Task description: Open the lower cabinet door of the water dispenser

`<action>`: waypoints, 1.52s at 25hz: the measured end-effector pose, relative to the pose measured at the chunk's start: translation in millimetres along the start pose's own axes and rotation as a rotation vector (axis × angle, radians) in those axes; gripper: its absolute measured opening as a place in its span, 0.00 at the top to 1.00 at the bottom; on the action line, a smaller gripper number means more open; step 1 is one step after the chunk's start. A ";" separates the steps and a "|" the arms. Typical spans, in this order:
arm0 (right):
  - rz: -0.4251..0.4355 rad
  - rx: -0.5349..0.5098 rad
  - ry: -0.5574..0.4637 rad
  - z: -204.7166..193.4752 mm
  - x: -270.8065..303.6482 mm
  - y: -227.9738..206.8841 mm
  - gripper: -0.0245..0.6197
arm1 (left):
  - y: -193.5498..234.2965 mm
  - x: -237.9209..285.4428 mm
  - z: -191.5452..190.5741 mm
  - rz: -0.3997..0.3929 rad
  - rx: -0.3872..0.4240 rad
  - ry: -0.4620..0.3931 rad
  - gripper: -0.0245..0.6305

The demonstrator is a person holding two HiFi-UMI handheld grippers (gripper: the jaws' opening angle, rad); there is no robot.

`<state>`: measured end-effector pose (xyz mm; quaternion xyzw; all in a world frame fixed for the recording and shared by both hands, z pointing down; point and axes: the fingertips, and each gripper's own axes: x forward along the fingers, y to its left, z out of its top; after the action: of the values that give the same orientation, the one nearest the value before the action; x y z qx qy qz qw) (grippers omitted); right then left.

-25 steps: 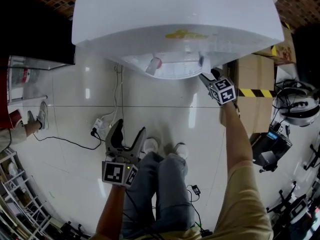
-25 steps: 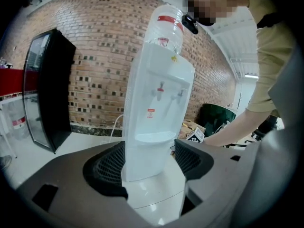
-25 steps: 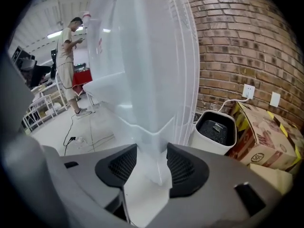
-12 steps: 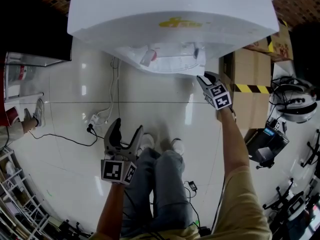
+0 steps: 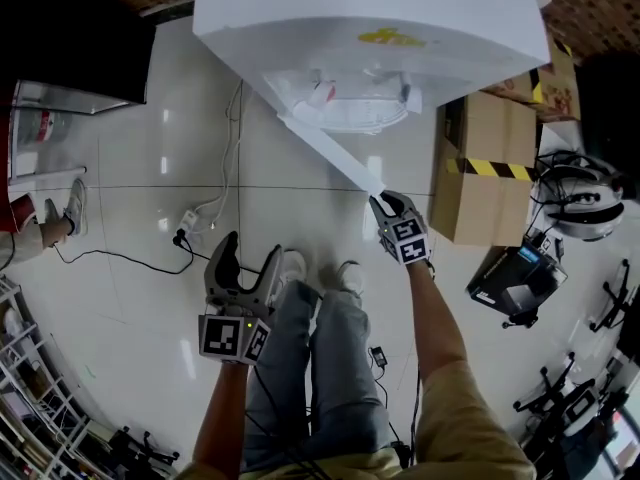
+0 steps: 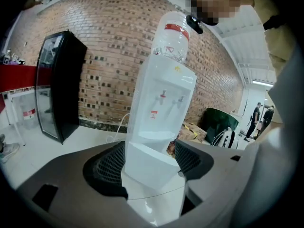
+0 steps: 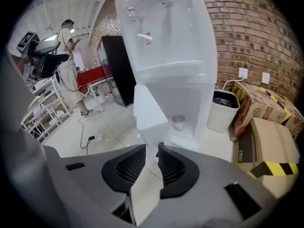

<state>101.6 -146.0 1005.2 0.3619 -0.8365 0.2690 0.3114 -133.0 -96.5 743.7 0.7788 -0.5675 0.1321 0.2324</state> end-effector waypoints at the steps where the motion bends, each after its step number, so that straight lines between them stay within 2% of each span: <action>1: 0.018 -0.001 0.010 -5.2 0.2 14.6 0.80 | 0.4 -4.4 -0.5 0.001 -0.003 0.001 0.48; 10: 0.194 -0.014 0.078 -27.1 30.7 140.2 0.84 | 22.2 -44.7 -15.5 0.047 -0.025 0.006 0.48; 15: 0.249 0.059 0.076 -27.5 65.7 197.6 0.84 | 42.2 -62.2 -16.1 0.077 -0.029 -0.002 0.48; 19: 0.258 0.130 0.006 -4.0 91.7 223.1 0.84 | 59.9 -73.6 -19.9 0.104 -0.033 -0.002 0.48; 22: 0.323 0.102 -0.015 19.5 85.0 249.2 0.84 | 61.6 -82.5 -19.5 0.113 -0.048 0.001 0.48; 25: 0.396 0.028 -0.039 45.5 47.6 276.2 0.84 | 47.5 -88.0 -5.2 0.093 -0.053 -0.008 0.48; 27: 0.399 0.026 -0.103 78.2 9.2 282.0 0.83 | 34.2 -90.0 14.0 0.069 -0.048 -0.020 0.48; 32: 0.320 0.053 -0.302 177.4 -105.2 267.8 0.81 | -6.2 -102.7 87.1 0.008 -0.016 -0.073 0.48; 38: 0.188 -0.033 -0.470 288.3 -234.2 245.6 0.78 | -42.9 -135.9 188.8 -0.022 0.036 -0.200 0.48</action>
<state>-54.9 -92.5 591.7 0.3299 -0.9202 0.1917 0.0876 -147.1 -70.8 509.0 0.7983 -0.5769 0.0614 0.1619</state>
